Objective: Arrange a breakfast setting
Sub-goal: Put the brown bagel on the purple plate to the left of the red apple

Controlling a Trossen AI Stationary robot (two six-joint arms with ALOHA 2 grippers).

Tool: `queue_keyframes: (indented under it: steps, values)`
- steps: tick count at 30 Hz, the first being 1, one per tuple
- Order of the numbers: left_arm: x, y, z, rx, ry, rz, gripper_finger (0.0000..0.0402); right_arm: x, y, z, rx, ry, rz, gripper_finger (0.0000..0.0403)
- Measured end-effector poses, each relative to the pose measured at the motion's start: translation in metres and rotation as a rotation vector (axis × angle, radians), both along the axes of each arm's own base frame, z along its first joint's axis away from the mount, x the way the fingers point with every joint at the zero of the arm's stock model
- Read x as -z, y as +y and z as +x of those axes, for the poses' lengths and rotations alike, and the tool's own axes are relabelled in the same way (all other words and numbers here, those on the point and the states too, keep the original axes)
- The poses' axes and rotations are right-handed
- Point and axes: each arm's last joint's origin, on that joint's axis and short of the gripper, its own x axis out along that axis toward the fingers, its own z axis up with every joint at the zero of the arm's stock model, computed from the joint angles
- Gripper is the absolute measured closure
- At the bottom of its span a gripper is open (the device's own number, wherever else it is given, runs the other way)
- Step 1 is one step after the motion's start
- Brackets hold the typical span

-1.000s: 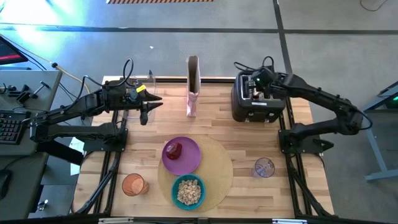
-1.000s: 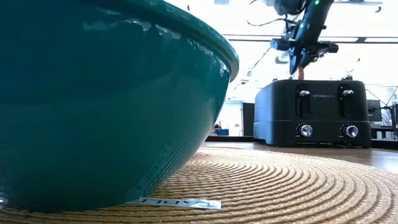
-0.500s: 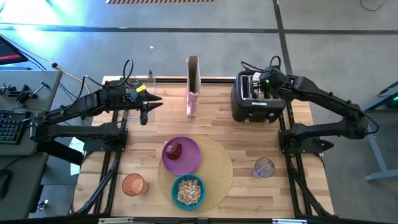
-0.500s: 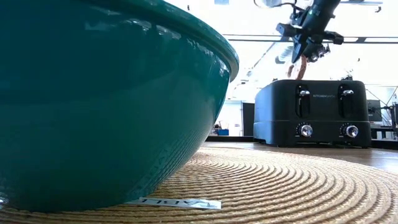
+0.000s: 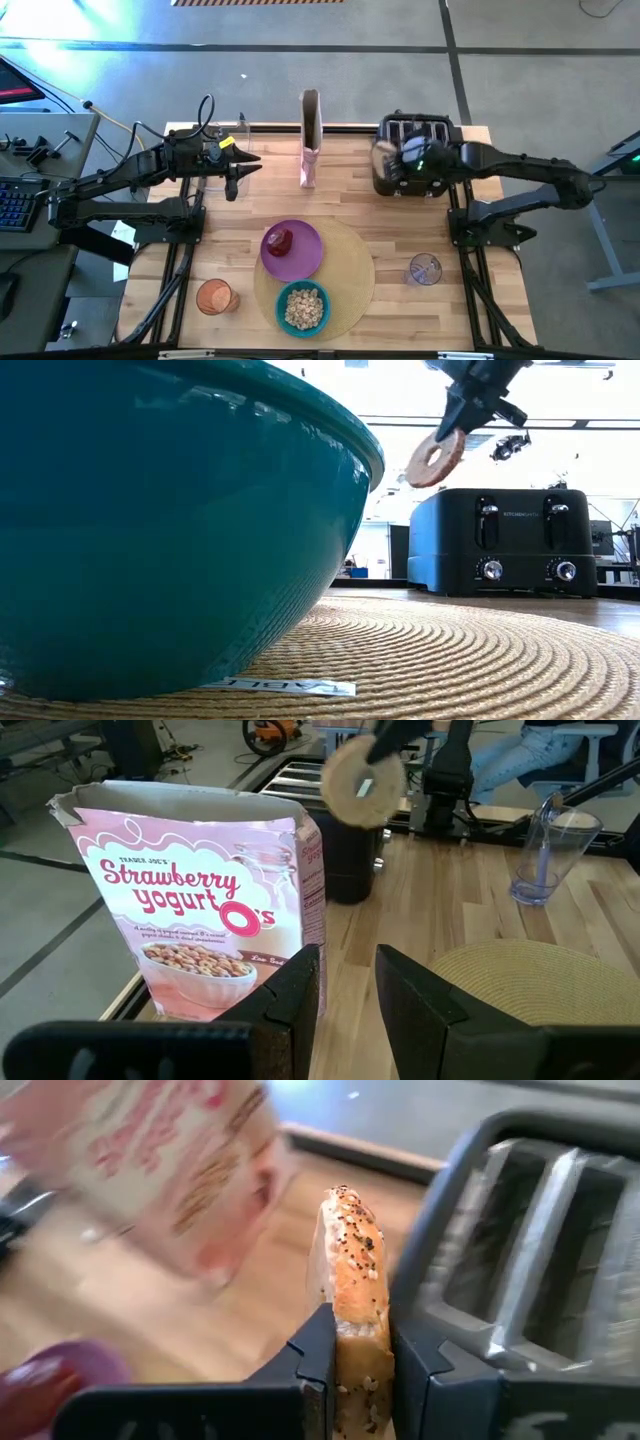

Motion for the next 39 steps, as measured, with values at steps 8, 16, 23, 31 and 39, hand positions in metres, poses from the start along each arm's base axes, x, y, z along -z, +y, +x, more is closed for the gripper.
queue_keyframes:
  steps: [8,16,23,31,39]
  values:
    - [0.000,0.000,0.000,0.000,0.000,0.000,0.0312,0.017,0.036,0.038,-0.135,-0.030,0.039,0.0367]
    - [0.000,0.000,0.000,0.000,0.000,0.000,0.0312,0.037,0.068,0.073,-0.245,-0.078,0.080,0.0367]
    - [0.000,0.000,0.000,0.000,0.000,0.000,0.0312,0.063,0.095,0.105,-0.292,-0.125,0.129,0.0367]
    - [0.000,0.000,0.000,0.000,0.000,0.000,0.0312,0.094,0.118,0.133,-0.324,-0.173,0.155,0.0367]
    - [0.000,0.000,0.000,0.000,0.000,0.000,0.0312,0.121,0.140,0.152,-0.330,-0.239,0.205,0.0367]
